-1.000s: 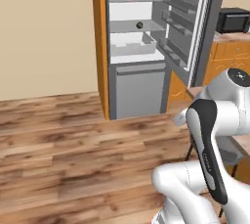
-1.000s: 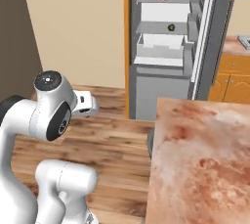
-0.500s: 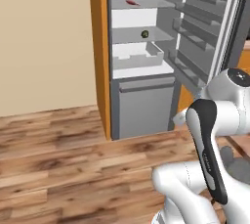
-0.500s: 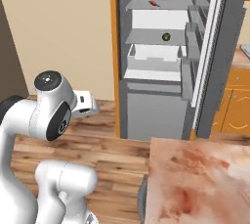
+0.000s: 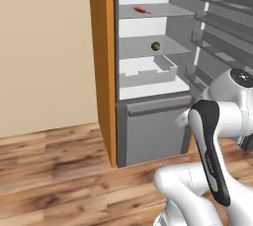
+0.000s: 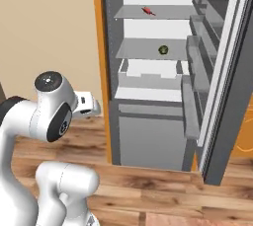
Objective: Place one broccoli and one fish in each tupperware on the nearby counter, to pack two identical lunches.
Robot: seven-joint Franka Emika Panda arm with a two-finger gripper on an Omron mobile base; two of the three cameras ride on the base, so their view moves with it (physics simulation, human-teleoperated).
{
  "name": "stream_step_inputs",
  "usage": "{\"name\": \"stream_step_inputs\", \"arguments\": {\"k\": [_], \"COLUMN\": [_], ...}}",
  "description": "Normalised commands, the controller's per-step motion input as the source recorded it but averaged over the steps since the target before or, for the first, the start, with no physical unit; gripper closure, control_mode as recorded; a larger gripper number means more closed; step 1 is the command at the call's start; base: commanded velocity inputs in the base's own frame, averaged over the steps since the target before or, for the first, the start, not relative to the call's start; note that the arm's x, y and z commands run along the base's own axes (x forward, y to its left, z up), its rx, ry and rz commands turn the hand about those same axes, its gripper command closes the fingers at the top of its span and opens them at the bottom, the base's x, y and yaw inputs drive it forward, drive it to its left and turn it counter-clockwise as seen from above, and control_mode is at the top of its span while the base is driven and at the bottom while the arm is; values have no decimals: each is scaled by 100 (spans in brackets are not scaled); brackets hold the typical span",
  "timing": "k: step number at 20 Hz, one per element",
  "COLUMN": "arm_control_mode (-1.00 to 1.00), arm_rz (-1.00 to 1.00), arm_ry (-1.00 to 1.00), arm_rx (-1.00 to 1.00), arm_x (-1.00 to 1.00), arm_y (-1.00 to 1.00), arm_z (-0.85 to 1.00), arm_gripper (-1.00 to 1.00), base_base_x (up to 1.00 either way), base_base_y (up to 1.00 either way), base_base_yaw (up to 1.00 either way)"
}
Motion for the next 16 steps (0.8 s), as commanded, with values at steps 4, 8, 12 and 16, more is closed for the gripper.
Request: {"name": "stream_step_inputs", "arguments": {"k": [4, 8, 12, 16], "arm_control_mode": [100, 100, 100, 100], "arm_rz": [0, 0, 0, 0], "arm_ry": [0, 0, 0, 0], "arm_rx": [0, 0, 0, 0], "arm_x": [0, 0, 0, 0], "arm_y": [0, 0, 0, 0], "arm_z": [0, 0, 0, 0], "arm_gripper": [-100, -100, -100, -100], "base_base_x": [100, 78, 24, 0], "base_base_y": [0, -17, -52, -67], "base_base_yaw": [-3, 0, 0, 1]}}
